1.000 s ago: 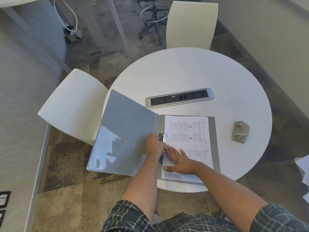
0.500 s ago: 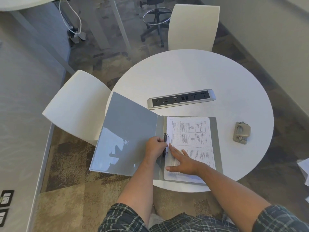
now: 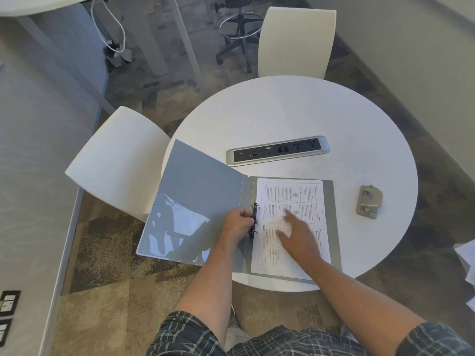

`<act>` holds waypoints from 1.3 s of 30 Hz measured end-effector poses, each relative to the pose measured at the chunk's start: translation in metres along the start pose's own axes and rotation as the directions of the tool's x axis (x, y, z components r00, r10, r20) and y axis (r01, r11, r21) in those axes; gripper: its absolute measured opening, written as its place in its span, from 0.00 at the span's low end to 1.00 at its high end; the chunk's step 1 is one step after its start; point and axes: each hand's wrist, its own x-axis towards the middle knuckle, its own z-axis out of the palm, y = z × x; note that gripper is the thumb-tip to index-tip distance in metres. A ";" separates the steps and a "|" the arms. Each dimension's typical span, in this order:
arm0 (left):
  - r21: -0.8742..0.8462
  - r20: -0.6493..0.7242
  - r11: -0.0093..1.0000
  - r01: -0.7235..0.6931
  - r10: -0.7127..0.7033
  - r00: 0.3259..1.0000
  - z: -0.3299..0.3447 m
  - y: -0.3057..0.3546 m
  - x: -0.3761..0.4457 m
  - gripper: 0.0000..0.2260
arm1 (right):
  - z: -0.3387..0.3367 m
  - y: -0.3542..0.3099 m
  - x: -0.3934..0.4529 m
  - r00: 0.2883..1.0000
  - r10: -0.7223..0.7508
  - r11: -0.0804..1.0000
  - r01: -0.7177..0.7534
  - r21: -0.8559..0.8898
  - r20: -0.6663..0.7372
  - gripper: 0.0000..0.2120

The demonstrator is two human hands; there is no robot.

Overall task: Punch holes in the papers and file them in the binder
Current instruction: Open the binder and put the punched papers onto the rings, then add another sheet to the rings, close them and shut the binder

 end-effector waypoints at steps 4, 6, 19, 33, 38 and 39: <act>0.032 -0.008 0.999 -0.003 0.003 1.000 0.001 0.000 -0.001 0.06 | -0.015 0.010 0.002 0.915 0.271 0.900 -0.351 -0.259 -0.297 0.39; 0.089 -0.056 0.996 -0.027 0.032 0.998 0.001 0.000 -0.001 0.08 | -0.018 0.009 0.001 0.888 0.349 0.866 -0.427 -0.258 -0.299 0.40; 0.359 -0.185 0.931 -0.069 0.143 0.972 0.010 -0.011 -0.012 0.05 | -0.028 0.002 0.012 0.796 0.544 0.820 -0.571 -0.033 -0.266 0.36; 0.341 -0.151 0.935 -0.097 0.156 0.976 0.011 -0.022 -0.014 0.07 | -0.022 -0.003 0.007 0.806 0.508 0.822 -0.559 -0.109 -0.303 0.35; 0.325 -0.159 0.937 -0.125 0.185 0.970 0.011 -0.025 -0.016 0.08 | -0.022 0.005 0.013 0.810 0.541 0.840 -0.536 0.085 -0.227 0.27; 0.328 -0.161 0.936 -0.123 0.184 0.970 0.011 -0.025 -0.016 0.09 | -0.023 0.009 0.014 0.806 0.559 0.829 -0.544 0.128 -0.194 0.25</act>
